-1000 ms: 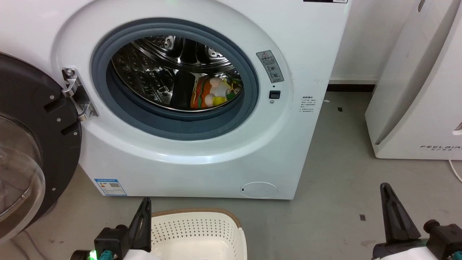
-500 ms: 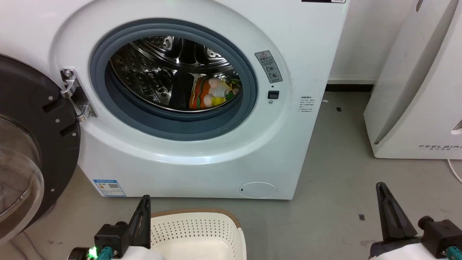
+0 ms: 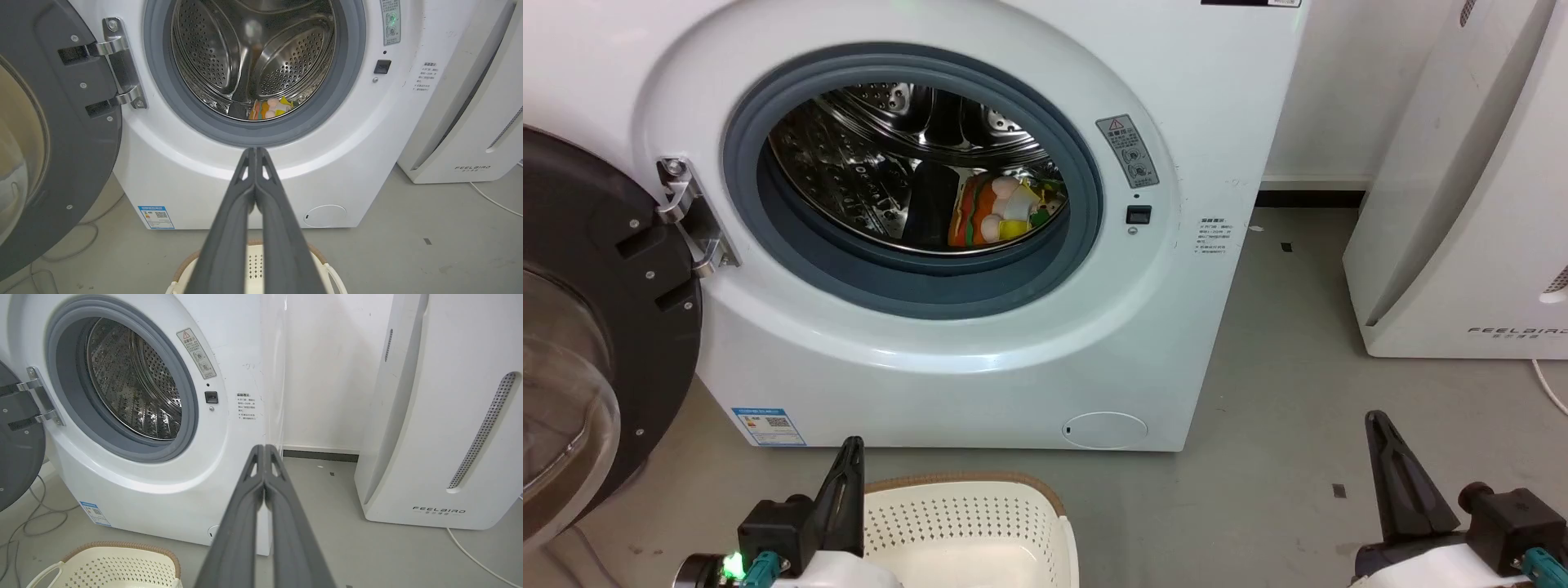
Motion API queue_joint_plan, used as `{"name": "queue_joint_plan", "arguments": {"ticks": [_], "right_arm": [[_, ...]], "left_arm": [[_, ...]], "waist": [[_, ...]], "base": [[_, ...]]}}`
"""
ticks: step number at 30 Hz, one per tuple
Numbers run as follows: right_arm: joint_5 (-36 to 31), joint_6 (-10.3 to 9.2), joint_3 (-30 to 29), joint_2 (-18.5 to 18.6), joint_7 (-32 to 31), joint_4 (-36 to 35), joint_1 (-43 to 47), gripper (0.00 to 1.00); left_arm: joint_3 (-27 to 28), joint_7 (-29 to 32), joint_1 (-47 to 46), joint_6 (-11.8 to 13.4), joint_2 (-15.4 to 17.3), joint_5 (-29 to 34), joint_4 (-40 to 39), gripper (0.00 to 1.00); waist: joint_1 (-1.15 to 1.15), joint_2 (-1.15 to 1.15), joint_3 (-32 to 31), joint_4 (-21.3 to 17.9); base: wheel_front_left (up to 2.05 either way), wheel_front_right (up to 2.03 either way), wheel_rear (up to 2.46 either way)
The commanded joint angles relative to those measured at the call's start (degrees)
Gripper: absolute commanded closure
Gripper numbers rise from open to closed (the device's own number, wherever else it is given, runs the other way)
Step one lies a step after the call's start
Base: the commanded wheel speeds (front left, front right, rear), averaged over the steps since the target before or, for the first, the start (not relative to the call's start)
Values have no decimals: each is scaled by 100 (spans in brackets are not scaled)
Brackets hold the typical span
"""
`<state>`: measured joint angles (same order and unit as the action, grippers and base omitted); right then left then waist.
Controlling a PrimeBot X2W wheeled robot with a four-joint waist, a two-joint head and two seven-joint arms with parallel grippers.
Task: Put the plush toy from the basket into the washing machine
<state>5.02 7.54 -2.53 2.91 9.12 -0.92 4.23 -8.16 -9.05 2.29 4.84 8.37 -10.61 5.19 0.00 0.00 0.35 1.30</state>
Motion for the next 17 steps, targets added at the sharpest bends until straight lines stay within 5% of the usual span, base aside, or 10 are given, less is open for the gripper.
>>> {"name": "queue_joint_plan", "arguments": {"ticks": [1, 17], "right_arm": [[-47, -2, 17, -1, -34, 17, -87, 100], [-144, -3, 67, -2, -222, 33, -159, 100]], "left_arm": [[49, 30, -75, -33, -20, 63, -45, 100], [213, 217, -108, -129, -133, 276, -147, 100]], "waist": [[0, 0, 0, -2], [0, 0, -8, -29]], "base": [[0, 0, 0], [0, 0, 0]]}}
